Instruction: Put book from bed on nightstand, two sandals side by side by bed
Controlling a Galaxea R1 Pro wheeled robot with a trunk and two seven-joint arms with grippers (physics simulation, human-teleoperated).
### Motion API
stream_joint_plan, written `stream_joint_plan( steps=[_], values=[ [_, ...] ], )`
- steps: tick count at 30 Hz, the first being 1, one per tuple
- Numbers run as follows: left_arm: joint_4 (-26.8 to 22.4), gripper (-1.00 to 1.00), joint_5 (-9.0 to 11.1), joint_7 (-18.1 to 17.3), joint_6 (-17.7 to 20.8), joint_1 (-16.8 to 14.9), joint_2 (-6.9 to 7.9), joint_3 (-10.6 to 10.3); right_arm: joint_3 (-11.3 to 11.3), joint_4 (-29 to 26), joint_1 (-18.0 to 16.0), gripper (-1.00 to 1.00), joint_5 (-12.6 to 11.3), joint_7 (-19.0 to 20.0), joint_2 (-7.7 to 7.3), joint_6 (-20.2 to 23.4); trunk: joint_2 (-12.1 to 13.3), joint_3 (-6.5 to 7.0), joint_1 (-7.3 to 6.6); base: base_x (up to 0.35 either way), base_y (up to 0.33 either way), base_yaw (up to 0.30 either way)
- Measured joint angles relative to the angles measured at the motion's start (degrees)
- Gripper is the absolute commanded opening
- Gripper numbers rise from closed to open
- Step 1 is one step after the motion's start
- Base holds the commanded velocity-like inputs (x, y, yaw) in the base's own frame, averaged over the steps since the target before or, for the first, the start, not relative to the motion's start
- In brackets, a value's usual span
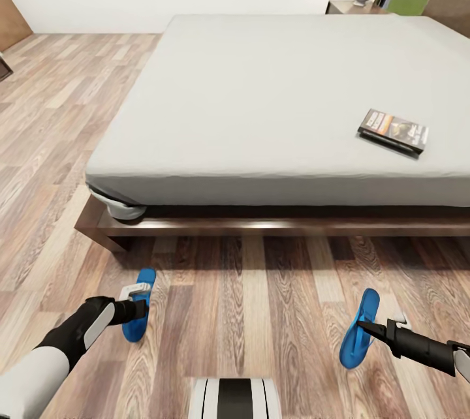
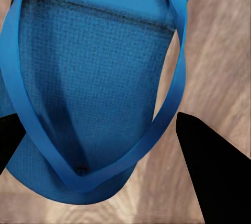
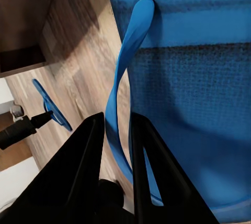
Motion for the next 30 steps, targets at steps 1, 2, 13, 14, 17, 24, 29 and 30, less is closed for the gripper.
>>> stream_joint_plan(
  steps=[1,2,13,14,17,24,29,30],
  values=[
    [0.0,-1.0,0.0,0.0,0.3,0.0,0.01,0.0,0.0,0.0,0.0,-1.0,0.0,0.0,0.0,0.0,0.0,-0.22,0.03,0.0,0.0,0.0],
    [0.0,-1.0,0.0,0.0,0.4,-0.1,0.02,0.0,0.0,0.0,0.0,-1.0,0.0,0.0,0.0,0.0,0.0,-0.44,0.05,0.0,0.0,0.0],
    [0.0,-1.0,0.0,0.0,0.8,-0.1,0.41,0.0,0.0,0.0,0.0,-1.0,0.0,0.0,0.0,0.0,-0.2,-2.88,0.33,0.0,0.0,0.0],
    [0.0,-1.0,0.0,0.0,0.8,-0.1,0.43,0.0,0.0,0.0,0.0,-1.0,0.0,0.0,0.0,0.0,-0.2,-3.1,0.36,0.0,0.0,0.0],
    [0.0,-1.0,0.0,0.0,0.8,-0.1,0.57,0.0,0.0,0.0,0.0,-1.0,0.0,0.0,0.0,0.0,-0.2,-3.77,0.44,0.0,0.0,0.0],
    [0.0,-1.0,0.1,-0.1,0.8,-0.1,1.06,0.1,0.0,0.0,0.0,-1.0,-0.1,0.0,0.0,0.0,-0.2,-4.0,0.46,0.006,0.0,0.0],
    [0.0,-1.0,0.2,-0.1,0.8,-0.1,1.09,0.2,0.0,0.0,0.0,-1.0,-0.1,0.0,0.0,0.0,-0.2,-4.0,0.44,0.165,0.0,0.0],
    [0.0,-1.0,0.3,-0.1,0.8,-0.1,1.07,0.2,0.0,0.0,0.0,-1.0,-0.1,0.0,0.0,0.0,-0.2,-4.0,0.45,0.047,0.0,0.0]
  ],
)
